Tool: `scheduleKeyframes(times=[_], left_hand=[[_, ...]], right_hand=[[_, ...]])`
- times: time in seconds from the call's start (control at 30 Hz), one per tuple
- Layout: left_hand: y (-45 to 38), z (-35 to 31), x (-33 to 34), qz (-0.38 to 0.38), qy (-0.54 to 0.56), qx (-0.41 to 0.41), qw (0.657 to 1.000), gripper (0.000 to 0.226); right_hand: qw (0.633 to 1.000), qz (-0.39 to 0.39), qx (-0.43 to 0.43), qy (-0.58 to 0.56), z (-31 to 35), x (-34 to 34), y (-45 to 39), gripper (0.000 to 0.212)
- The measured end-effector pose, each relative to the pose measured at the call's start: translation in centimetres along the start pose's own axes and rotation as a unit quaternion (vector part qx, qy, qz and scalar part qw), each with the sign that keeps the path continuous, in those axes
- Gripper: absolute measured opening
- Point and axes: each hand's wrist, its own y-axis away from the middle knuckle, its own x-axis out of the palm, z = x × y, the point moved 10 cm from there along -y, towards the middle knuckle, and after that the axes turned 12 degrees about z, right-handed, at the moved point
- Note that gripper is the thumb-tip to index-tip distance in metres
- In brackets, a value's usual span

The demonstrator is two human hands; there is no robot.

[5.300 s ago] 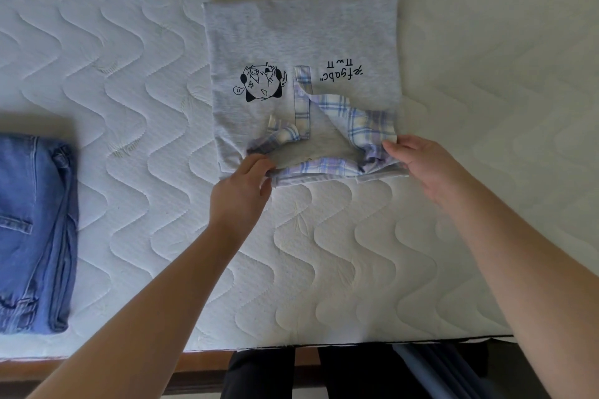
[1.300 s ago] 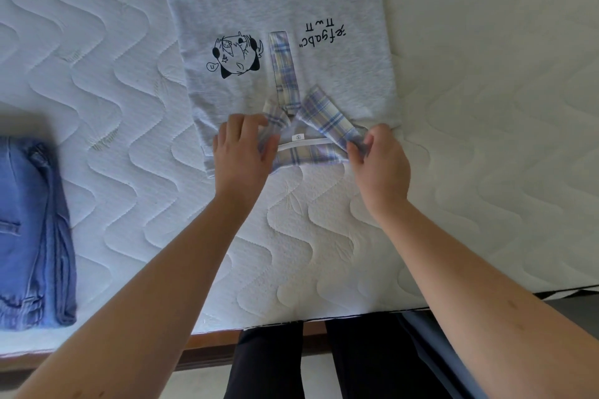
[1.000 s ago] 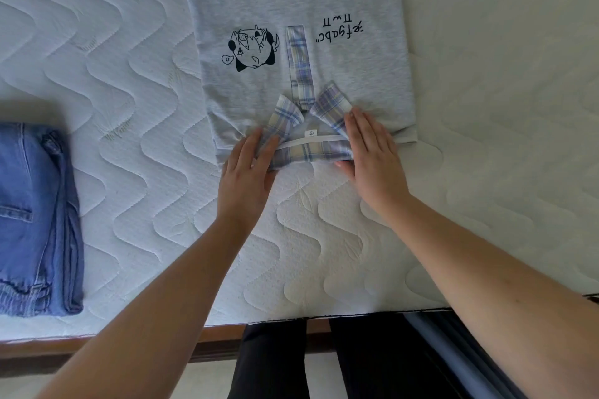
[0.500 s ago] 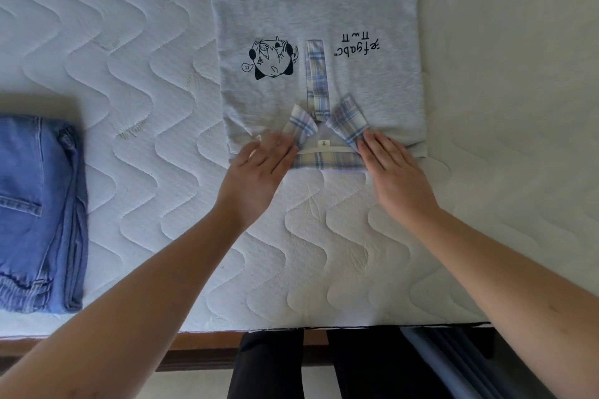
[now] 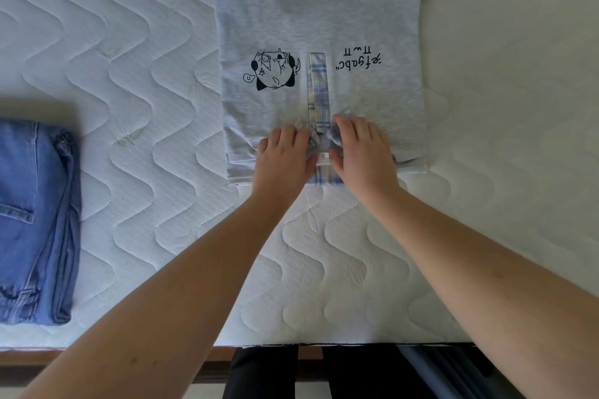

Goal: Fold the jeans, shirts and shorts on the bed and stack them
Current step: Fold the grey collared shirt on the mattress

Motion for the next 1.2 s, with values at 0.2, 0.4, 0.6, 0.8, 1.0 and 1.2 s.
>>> scheduleKeyframes(times=[0.2, 0.4, 0.6, 0.8, 1.0, 1.2], left_hand=[[-1.1, 0.1, -0.5, -0.045, 0.055, -0.011, 0.997, 0.01], [-0.2, -0.5, 0.7, 0.017, 0.03, 0.025, 0.999, 0.028], [0.1, 1.9, -2.9, -0.061, 0.053, 0.031, 0.996, 0.044], [-2.3, 6.2, 0.4, 0.013, -0.045, -0.022, 0.999, 0.062], [-2.3, 6.5, 2.0, 0.03, -0.044, -0.005, 0.999, 0.063], [2.7, 11.5, -0.4, -0.06, 0.164, -0.184, 0.967, 0.059]], right_hand=[[0.987, -0.114, -0.011, -0.111, -0.2, -2.1, -0.3, 0.015], [0.995, -0.056, -0.041, -0.071, 0.3, -0.9, 0.8, 0.019], [0.993, -0.099, -0.001, -0.066, -3.1, -2.4, 2.5, 0.042], [0.999, 0.0, 0.026, 0.022, -6.4, 0.7, -0.5, 0.06], [0.998, 0.042, 0.014, 0.032, -6.6, 2.7, -0.6, 0.061], [0.937, -0.09, 0.278, -0.189, -14.2, -0.2, 3.7, 0.05]])
